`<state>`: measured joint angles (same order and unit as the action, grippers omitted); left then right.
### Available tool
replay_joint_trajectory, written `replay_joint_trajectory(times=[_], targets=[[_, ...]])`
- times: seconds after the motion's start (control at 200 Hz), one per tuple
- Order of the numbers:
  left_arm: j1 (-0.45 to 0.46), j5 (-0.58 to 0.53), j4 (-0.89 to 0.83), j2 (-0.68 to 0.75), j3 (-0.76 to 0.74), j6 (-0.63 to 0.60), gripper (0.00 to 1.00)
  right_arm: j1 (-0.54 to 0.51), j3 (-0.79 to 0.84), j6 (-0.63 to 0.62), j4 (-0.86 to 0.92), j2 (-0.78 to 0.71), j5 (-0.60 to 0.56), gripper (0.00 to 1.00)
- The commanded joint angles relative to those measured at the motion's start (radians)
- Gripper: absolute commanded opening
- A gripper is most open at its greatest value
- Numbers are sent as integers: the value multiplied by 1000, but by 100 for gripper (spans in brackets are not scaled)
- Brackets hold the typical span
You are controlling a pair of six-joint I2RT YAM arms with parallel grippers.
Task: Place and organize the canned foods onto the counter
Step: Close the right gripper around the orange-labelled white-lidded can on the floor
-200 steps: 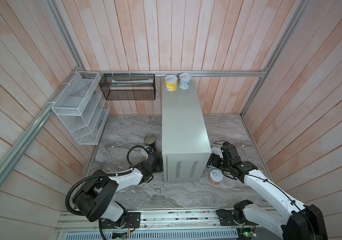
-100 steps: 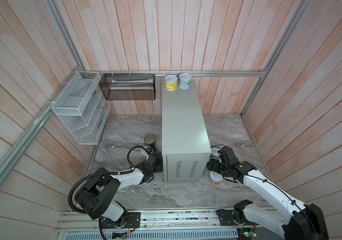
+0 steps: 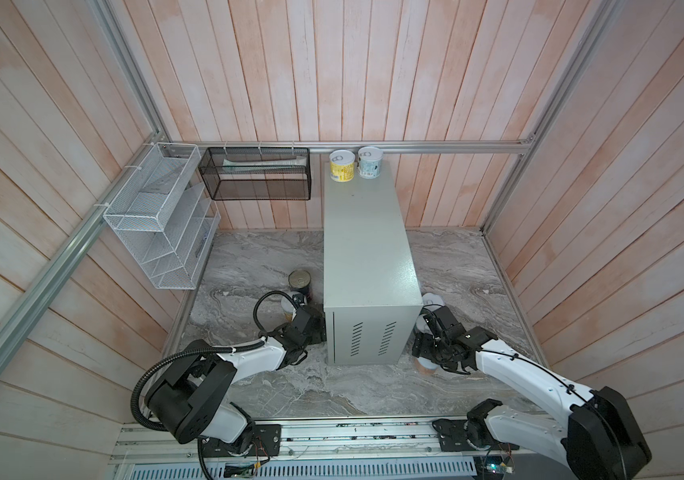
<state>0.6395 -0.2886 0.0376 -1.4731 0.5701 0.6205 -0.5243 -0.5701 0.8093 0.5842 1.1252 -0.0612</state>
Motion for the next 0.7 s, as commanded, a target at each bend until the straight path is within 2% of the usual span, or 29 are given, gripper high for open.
replay_joint_trajectory(times=[0.0, 0.445, 0.535, 0.625, 0.695], targets=[[5, 21, 5, 14, -15, -4, 89, -26, 29, 34, 13, 8, 35, 82], [4, 25, 19, 3, -24, -7, 89, -75, 77, 82, -27, 39, 46, 82], [5, 24, 22, -4, -23, -7, 89, -81, 86, 85, -34, 41, 48, 77], [5, 27, 25, -10, -24, -7, 89, -81, 92, 81, -31, 34, 42, 55], [5, 32, 27, -11, -23, -10, 89, -81, 86, 76, -17, 26, 32, 12]])
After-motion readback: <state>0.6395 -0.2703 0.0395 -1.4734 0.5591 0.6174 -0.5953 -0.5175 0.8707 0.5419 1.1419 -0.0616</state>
